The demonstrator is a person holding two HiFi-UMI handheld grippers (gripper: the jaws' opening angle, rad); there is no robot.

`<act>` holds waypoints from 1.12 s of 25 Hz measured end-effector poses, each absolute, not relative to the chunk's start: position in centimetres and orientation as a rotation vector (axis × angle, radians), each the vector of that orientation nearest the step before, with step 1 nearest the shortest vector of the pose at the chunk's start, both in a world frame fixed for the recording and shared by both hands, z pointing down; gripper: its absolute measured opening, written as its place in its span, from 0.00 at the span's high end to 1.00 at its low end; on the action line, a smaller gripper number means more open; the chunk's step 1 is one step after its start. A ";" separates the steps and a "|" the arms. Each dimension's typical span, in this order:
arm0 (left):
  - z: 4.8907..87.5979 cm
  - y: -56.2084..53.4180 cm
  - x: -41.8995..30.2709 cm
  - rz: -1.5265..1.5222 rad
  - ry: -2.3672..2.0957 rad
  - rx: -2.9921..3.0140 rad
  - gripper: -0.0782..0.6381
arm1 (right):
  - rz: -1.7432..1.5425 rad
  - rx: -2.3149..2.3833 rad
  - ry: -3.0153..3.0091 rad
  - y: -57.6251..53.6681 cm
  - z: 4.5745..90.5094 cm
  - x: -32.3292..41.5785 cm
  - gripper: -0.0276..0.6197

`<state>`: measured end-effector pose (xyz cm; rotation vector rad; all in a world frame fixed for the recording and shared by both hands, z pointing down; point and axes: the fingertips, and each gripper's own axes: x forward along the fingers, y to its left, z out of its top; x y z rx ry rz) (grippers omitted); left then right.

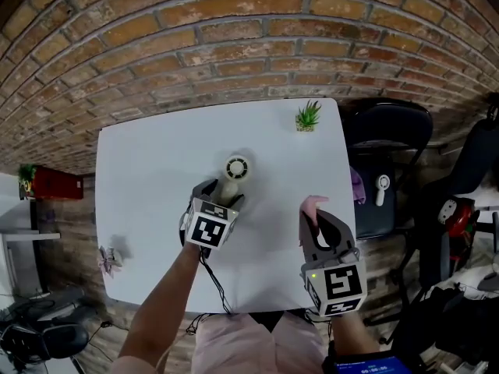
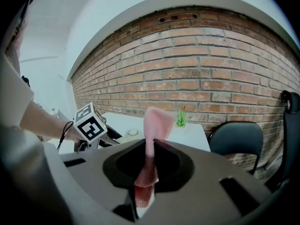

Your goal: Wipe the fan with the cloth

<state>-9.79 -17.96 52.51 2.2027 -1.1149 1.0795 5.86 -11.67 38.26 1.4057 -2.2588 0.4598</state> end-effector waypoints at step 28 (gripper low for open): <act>52.6 -3.0 -11.7 1.350 -0.806 2.234 0.61 | 0.486 0.844 -2.428 -1.3 42.9 0.1 0.90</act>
